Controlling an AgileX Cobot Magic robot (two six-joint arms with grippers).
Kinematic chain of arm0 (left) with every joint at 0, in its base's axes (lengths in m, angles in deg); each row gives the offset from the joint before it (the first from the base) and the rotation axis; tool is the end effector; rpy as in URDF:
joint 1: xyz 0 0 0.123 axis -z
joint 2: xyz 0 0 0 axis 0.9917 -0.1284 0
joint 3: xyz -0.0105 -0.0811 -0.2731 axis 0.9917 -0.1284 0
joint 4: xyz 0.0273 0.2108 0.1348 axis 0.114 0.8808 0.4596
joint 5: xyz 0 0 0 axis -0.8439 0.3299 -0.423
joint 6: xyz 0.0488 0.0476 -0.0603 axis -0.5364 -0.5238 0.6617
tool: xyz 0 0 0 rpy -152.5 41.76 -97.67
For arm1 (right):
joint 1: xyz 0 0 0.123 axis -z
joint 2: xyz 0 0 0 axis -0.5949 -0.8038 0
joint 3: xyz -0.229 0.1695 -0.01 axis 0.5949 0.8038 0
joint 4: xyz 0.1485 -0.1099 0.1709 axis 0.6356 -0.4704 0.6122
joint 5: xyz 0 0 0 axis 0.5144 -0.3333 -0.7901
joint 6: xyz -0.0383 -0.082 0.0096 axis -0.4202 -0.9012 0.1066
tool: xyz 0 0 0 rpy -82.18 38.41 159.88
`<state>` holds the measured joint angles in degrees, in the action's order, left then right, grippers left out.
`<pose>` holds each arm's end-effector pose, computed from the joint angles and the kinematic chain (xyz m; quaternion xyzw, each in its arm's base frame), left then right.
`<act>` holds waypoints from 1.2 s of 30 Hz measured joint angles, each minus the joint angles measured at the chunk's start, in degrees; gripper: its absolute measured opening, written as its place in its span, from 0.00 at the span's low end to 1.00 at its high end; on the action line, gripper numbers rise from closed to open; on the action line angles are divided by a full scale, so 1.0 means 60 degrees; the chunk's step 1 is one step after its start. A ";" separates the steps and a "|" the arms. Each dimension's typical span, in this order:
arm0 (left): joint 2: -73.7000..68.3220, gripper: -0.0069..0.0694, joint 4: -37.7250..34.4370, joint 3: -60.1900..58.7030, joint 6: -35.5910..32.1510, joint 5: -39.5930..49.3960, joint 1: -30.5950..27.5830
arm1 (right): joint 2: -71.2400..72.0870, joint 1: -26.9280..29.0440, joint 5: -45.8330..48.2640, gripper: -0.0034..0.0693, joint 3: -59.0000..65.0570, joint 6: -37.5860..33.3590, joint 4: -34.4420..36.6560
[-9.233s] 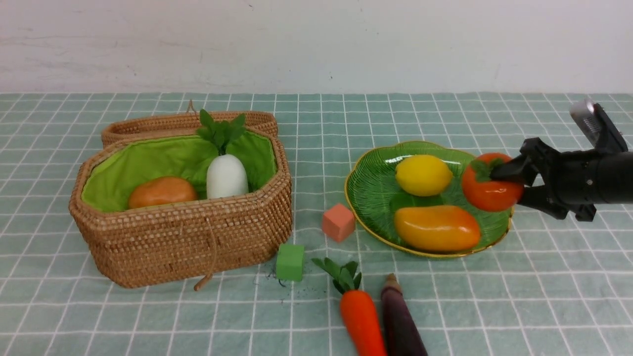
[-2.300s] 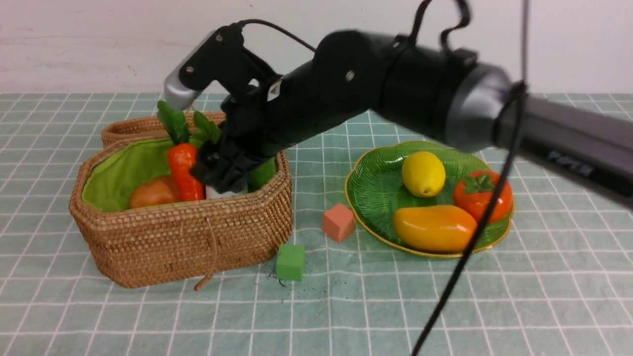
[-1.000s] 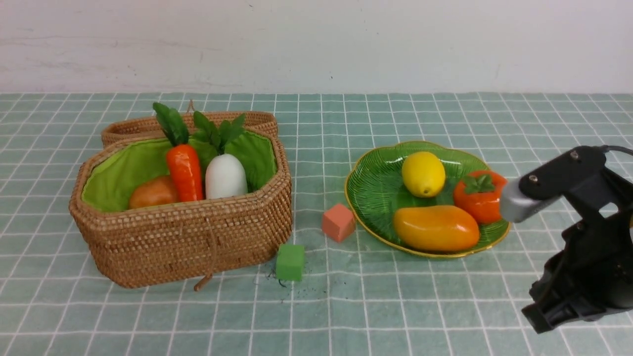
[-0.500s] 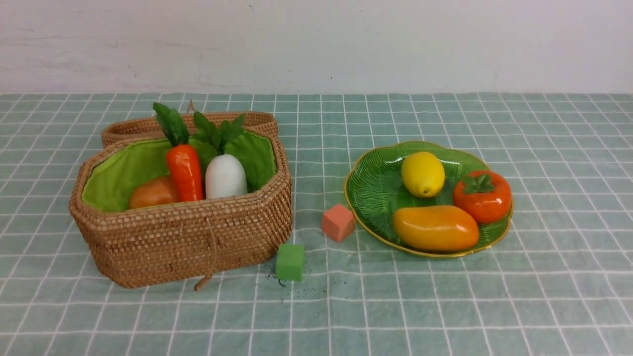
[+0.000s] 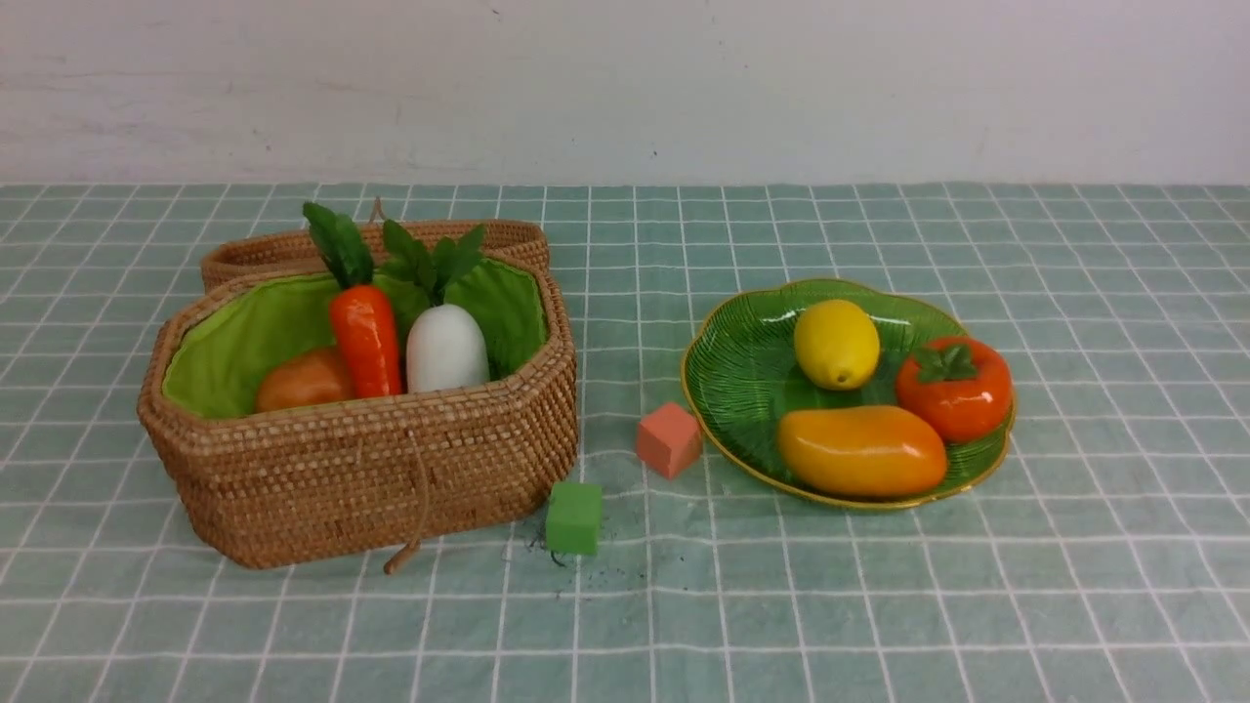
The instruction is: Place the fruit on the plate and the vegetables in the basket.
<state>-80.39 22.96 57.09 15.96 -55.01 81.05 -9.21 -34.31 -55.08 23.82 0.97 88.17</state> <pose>0.0521 -0.0019 0.1692 -0.0994 0.8039 -0.0782 0.5811 0.0520 -0.0017 0.1740 0.0330 0.8051 0.0030 0.5922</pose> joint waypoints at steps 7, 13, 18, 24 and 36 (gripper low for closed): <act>0.0000 0.40 0.0000 0.0000 0.0000 0.0000 0.0000 | 0.0000 0.0000 0.0000 0.08 0.0003 -0.0377 0.0106; 0.0000 0.40 0.0000 0.0000 0.0000 0.0000 0.0000 | 0.0000 0.0004 0.0000 0.08 0.0003 -0.0377 0.0144; 0.0000 0.40 0.0000 0.0000 0.0000 0.0000 0.0000 | 0.0000 0.0004 0.0000 0.09 0.0003 -0.0377 0.0144; 0.0000 0.40 0.0000 0.0000 0.0000 0.0000 0.0000 | 0.0000 0.0004 0.0000 0.10 0.0003 -0.0377 0.0144; 0.0000 0.40 0.0000 0.0000 0.0000 0.0000 0.0000 | 0.0000 0.0004 0.0000 0.13 0.0003 -0.0377 0.0147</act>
<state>-80.39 22.96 57.09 15.96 -55.01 81.05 -9.21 -34.29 -55.08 23.84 -1.30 89.05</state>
